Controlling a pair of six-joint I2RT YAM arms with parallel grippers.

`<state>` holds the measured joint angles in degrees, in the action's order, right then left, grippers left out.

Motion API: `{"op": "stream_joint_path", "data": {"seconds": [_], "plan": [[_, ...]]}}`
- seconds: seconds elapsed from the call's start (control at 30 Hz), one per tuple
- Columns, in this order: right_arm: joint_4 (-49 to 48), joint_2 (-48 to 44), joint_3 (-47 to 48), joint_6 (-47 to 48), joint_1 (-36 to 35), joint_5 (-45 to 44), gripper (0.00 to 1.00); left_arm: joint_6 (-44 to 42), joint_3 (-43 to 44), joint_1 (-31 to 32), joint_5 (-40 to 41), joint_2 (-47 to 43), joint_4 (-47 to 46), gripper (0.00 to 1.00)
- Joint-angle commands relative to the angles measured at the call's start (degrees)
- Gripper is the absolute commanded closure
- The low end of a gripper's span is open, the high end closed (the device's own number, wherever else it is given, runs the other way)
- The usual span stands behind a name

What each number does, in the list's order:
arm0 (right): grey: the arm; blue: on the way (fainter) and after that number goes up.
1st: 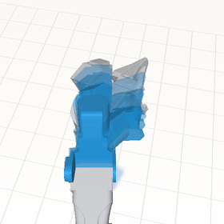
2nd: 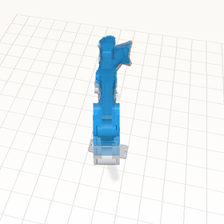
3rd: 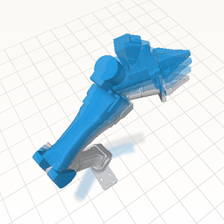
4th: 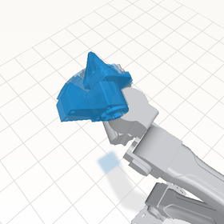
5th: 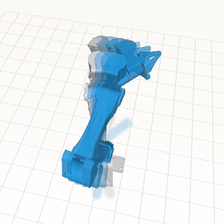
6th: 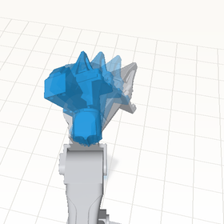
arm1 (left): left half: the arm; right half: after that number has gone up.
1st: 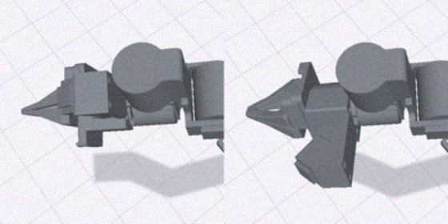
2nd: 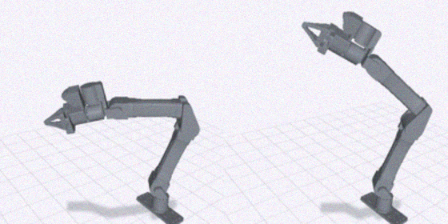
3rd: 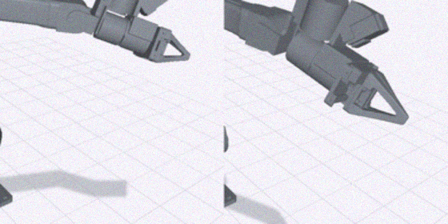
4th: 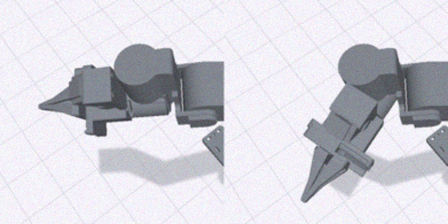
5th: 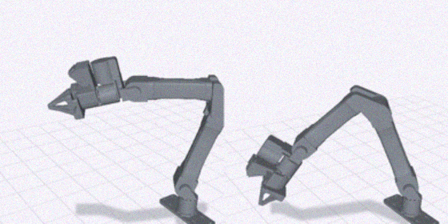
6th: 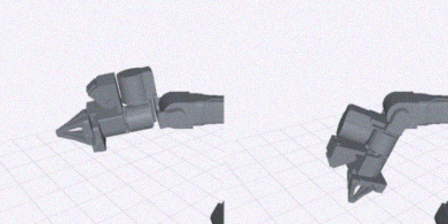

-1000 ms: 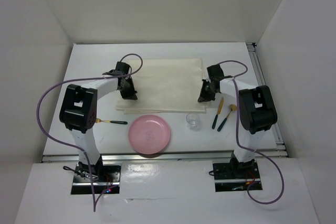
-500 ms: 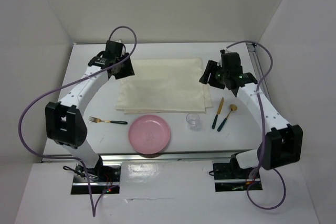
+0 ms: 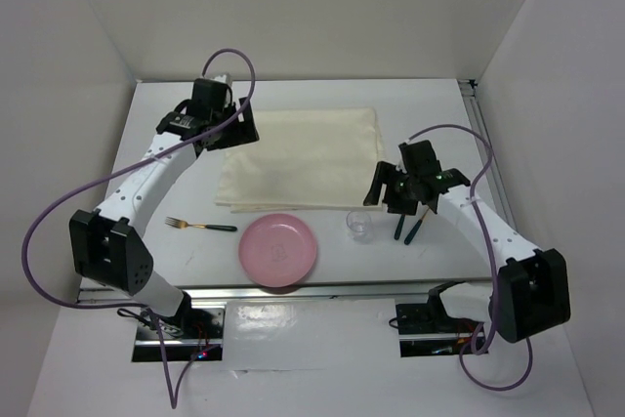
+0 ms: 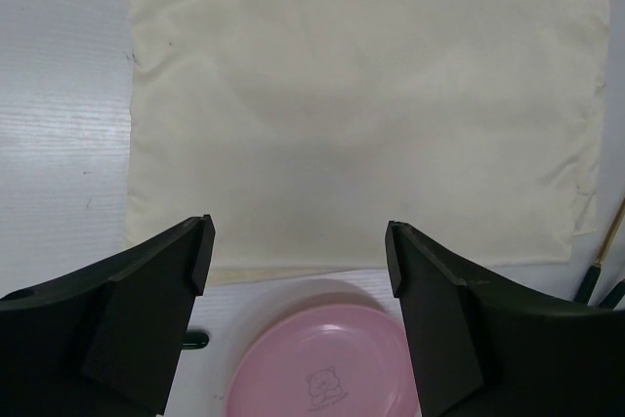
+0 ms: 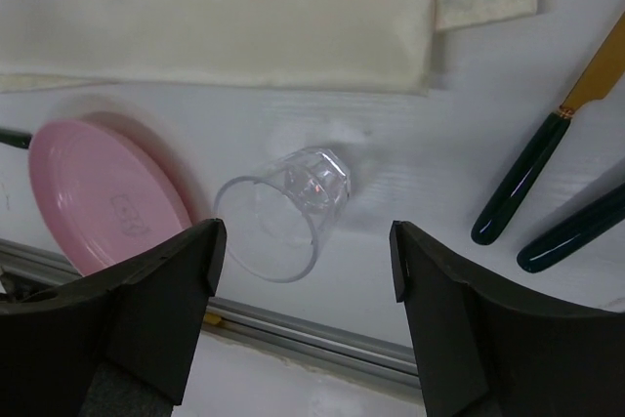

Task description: Set the dinner table for one person

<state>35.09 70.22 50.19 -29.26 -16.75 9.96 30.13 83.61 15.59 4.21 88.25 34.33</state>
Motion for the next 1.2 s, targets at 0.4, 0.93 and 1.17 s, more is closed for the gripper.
{"op": "stream_joint_path", "data": {"seconds": [0.4,0.93,1.17], "plan": [[-6.7,4.9,-4.8,-1.9,-4.3,0.4,0.56,-0.9,-2.8,0.3,-0.4,0.2,-1.5,0.11],[2.4,18.2,27.3,3.7,-2.9,-10.1,1.00,-0.3,-2.3,0.8,-1.0,-1.2,-0.8,0.08],[11.6,48.1,64.1,5.0,-0.5,-18.1,1.00,2.0,-6.3,4.1,6.9,-4.7,1.9,0.00]]}}
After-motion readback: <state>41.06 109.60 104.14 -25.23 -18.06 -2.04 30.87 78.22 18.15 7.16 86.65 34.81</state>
